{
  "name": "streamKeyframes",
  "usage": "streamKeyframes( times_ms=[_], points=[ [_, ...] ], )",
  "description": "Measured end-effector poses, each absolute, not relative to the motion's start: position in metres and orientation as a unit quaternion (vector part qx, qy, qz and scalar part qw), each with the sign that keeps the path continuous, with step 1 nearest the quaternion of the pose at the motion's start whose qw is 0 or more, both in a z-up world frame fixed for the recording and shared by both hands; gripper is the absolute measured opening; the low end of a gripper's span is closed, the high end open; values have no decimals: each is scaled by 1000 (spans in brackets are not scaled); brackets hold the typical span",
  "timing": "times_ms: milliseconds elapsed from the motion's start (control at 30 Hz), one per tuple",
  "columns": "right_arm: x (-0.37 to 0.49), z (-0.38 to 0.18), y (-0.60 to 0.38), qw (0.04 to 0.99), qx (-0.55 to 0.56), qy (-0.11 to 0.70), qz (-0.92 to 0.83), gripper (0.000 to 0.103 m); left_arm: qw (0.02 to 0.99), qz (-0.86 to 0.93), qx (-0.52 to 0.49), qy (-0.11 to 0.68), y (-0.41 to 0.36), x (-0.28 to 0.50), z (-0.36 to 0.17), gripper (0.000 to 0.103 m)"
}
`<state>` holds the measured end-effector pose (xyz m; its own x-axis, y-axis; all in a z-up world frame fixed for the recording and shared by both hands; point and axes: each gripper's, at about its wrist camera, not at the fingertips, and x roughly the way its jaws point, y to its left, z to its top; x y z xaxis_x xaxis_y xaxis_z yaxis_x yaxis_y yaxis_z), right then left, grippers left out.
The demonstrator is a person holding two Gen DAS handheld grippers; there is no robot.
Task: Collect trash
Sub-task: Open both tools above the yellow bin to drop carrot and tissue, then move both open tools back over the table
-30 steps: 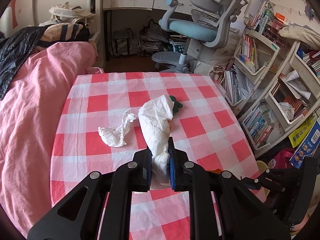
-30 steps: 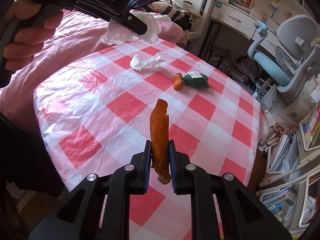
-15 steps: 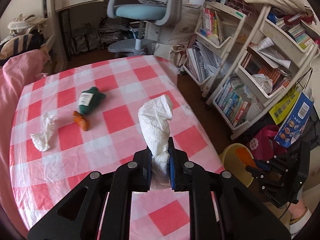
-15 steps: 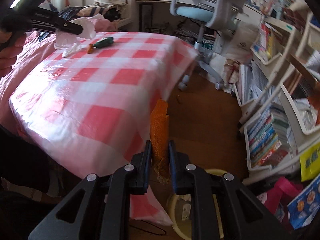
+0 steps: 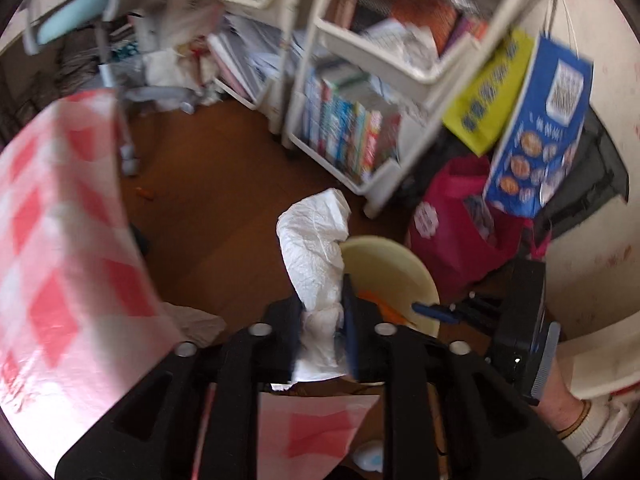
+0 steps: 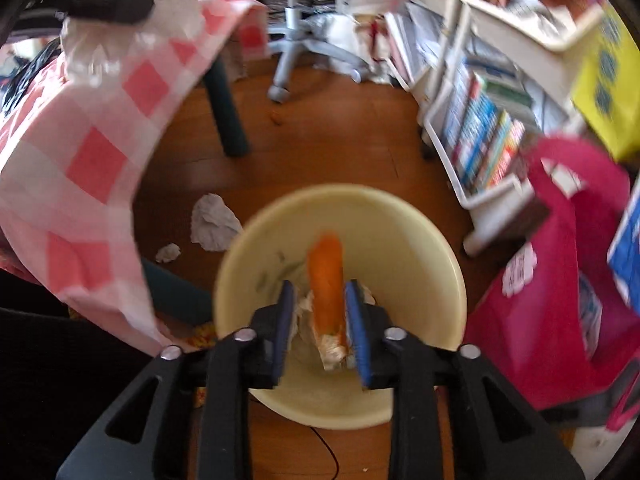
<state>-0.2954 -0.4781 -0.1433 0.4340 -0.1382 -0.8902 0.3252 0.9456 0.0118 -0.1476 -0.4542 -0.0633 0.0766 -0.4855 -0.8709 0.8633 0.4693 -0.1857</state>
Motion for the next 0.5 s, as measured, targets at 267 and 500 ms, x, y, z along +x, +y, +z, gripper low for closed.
streamKeyframes(
  times_ms=[267,500],
  points=[
    [-306,-135,-470,853,83,498,-135,42,755,-430,209,448,-434,-147,-54,61],
    [-269,-80,-427,893,26,438,-96,49,817,-358,118,436,-347,-81,-11,64]
  ],
)
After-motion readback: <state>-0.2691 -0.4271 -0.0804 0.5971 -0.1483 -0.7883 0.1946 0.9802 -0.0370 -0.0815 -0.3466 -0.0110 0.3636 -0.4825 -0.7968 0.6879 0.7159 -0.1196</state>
